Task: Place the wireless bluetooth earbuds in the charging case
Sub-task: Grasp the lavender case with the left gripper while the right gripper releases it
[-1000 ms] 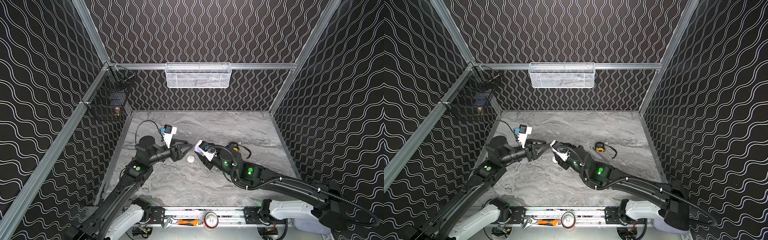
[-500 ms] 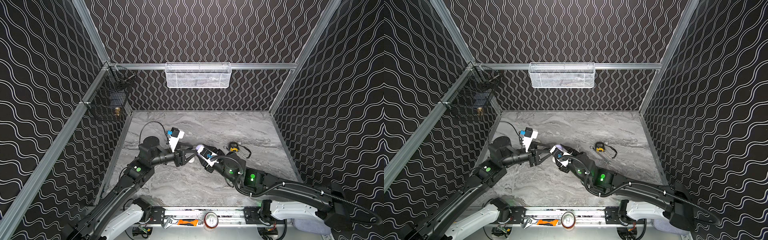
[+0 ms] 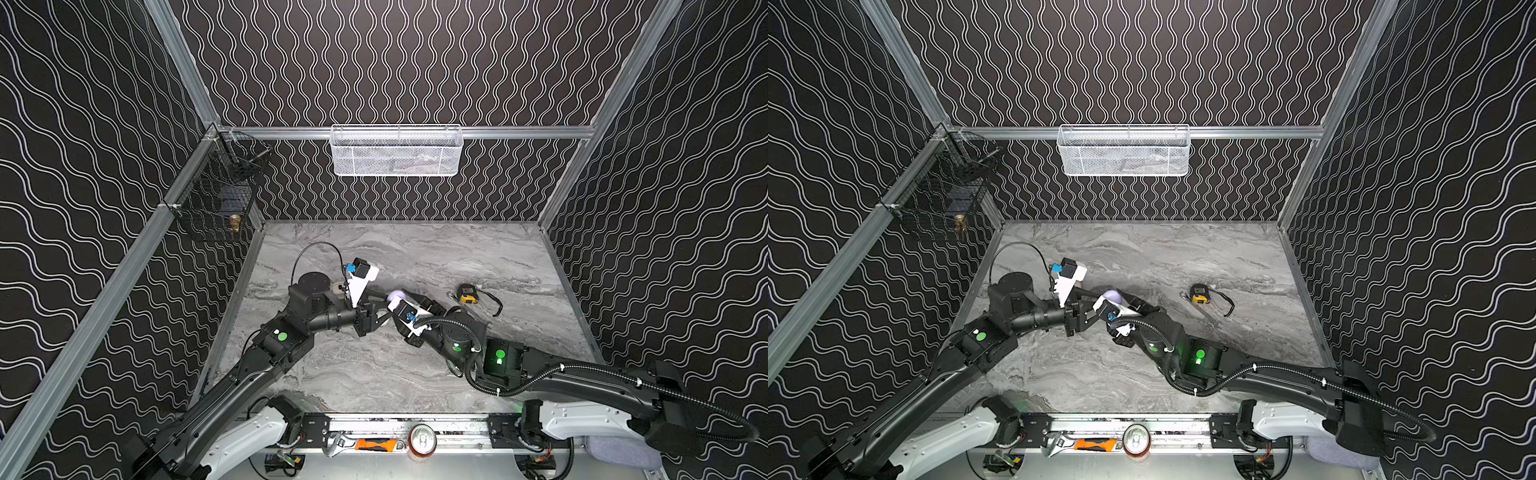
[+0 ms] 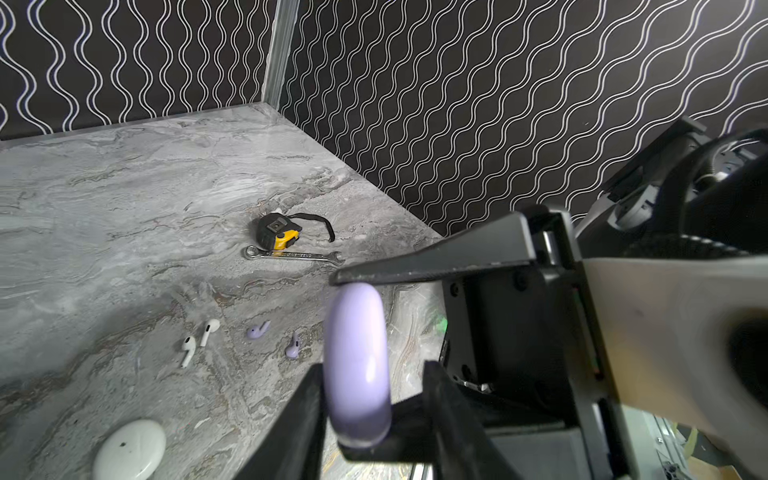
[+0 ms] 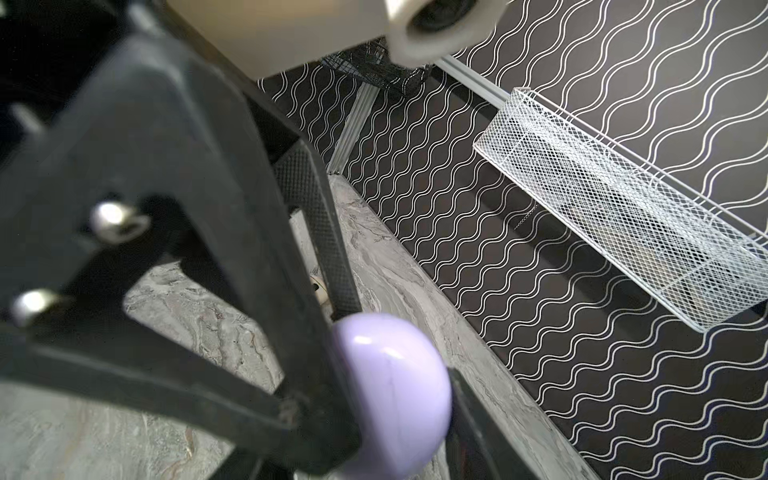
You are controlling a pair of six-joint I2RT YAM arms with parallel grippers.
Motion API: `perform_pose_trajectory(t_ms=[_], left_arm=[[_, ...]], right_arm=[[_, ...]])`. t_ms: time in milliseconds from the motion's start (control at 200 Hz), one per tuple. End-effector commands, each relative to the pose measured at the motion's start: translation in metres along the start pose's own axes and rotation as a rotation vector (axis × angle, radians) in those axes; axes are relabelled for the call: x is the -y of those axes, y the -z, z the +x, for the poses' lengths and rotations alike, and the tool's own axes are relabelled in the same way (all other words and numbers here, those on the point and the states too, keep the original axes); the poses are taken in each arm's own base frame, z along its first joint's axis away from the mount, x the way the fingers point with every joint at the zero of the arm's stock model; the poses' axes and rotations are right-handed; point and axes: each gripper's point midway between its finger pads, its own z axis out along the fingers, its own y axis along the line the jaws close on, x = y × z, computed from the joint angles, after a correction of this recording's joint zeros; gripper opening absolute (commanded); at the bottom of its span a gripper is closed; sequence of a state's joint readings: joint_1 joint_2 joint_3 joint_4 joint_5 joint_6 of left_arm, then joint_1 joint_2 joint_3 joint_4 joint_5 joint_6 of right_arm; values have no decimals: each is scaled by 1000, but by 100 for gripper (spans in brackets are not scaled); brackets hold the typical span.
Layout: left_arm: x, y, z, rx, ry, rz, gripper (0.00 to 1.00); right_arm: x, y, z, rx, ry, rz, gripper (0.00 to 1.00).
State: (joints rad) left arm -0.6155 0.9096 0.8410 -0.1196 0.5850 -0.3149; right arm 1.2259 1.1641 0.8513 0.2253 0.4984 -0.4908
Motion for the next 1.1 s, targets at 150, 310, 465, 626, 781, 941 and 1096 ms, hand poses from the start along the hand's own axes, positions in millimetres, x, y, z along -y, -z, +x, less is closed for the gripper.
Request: perform_pose_trajectory(t_ms=[150, 310, 465, 626, 781, 941, 1096], left_arm=[[5, -1, 2, -10, -19, 23, 33], [8, 0, 3, -10, -16, 38, 31], [13, -2, 2, -18, -9, 74, 29], [15, -3, 1, -12, -15, 94, 17], [10, -5, -1, 5, -27, 74, 1], [-1, -8, -10, 63, -65, 18, 0], [-26, -5, -29, 198, -144, -129, 0]], right_arm=[[12, -2, -16, 60, -6, 71, 24], [18, 1, -17, 75, -18, 103, 23], [22, 2, -17, 79, -11, 124, 22], [19, 3, -21, 97, -11, 100, 22], [16, 4, -23, 120, -28, 82, 46], [16, 13, -16, 126, -66, 76, 78], [7, 32, -7, 168, -127, -3, 87]])
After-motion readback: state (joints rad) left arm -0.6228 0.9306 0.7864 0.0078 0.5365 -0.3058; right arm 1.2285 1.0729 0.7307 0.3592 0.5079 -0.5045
